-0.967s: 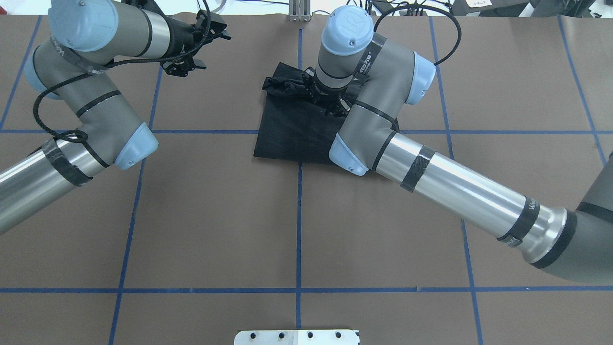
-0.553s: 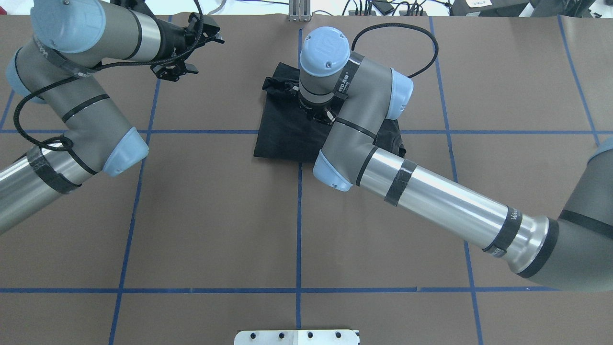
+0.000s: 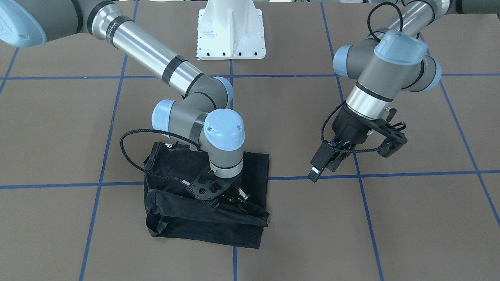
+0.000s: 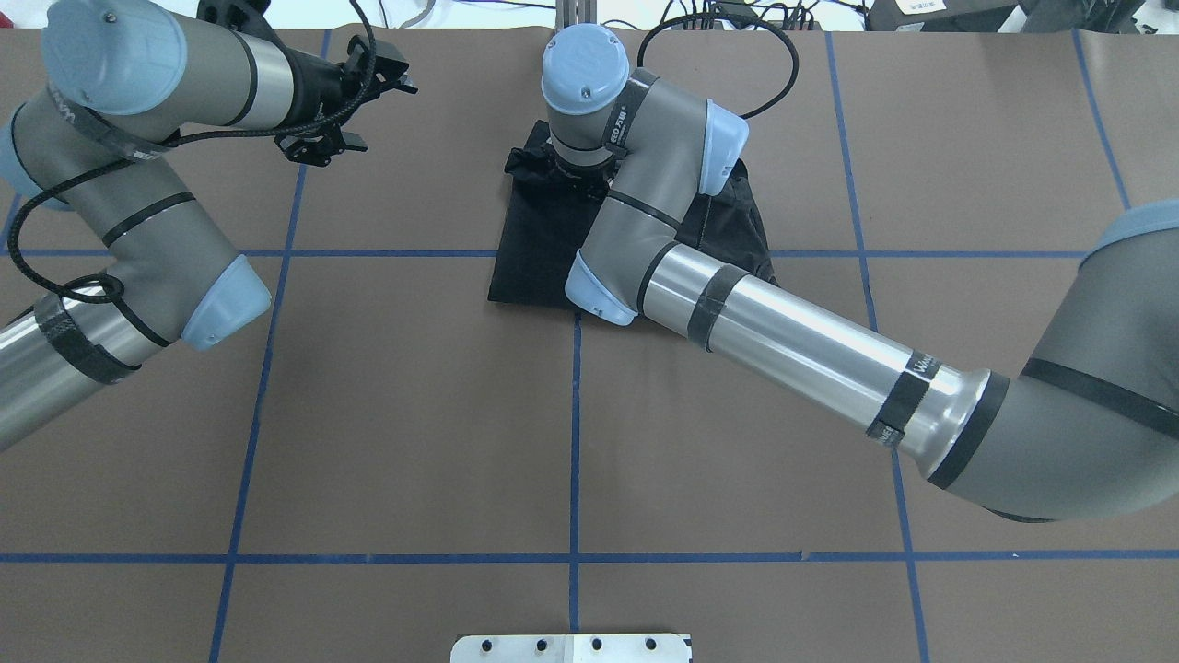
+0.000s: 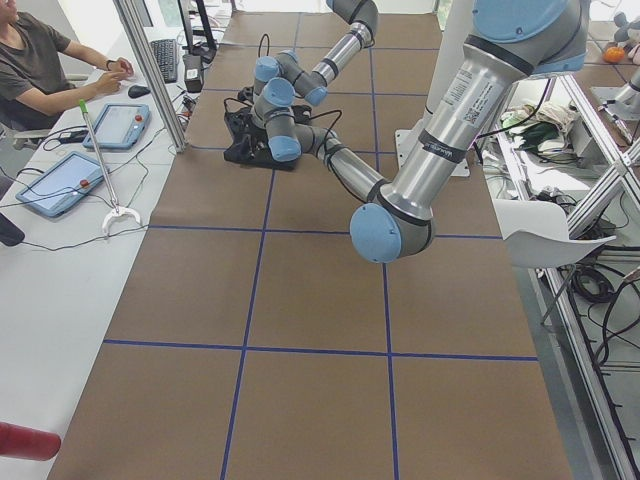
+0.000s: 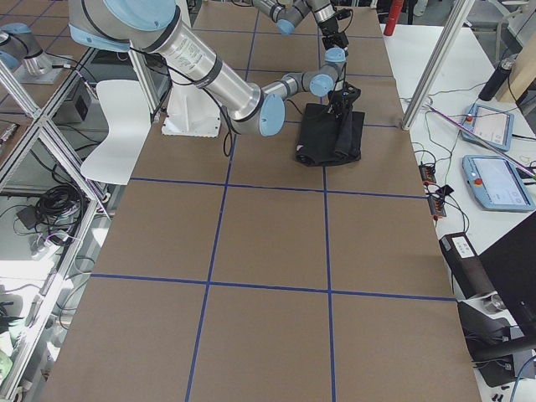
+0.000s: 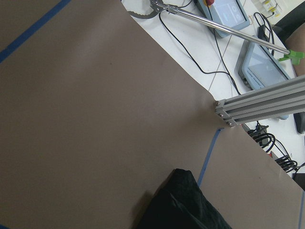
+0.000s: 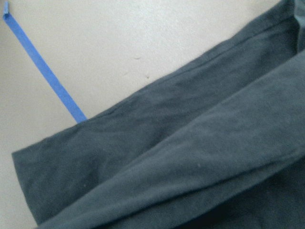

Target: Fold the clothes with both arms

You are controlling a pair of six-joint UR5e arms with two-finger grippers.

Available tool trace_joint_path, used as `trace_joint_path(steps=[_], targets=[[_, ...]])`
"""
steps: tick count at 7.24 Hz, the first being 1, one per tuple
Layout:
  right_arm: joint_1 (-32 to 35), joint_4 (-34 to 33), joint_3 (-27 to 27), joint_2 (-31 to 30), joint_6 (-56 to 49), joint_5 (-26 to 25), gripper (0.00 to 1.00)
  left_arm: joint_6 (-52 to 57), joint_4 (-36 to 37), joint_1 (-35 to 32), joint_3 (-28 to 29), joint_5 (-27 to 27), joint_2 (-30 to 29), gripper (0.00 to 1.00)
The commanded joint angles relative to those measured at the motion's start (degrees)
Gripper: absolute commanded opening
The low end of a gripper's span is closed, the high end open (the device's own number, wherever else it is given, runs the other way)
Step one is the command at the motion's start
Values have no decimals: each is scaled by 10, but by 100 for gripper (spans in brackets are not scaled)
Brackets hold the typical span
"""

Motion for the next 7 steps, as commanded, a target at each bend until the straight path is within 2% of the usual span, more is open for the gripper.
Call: trace_joint_path(steps=[1,3,4,5,6,7], targets=[[35,74,-133,59,-4,-1,0,-1,0,0,-6,2,7,95],[60,115,-194,80,-5,-14,0,-2,-2,1,-22,5,34,96],[66,116,-197,90,-1,-15,0,-1,-2,1,-24,5,36,96],[80,115,-197,92,0,-7,0,0,-2,1,-24,5,37,96],[101,113,-197,94,-10,39,0,0,-3,2,-25,5,43,96],[115,113,-197,83,-60,50,0,0,-3,2,-24,5,43,96]])
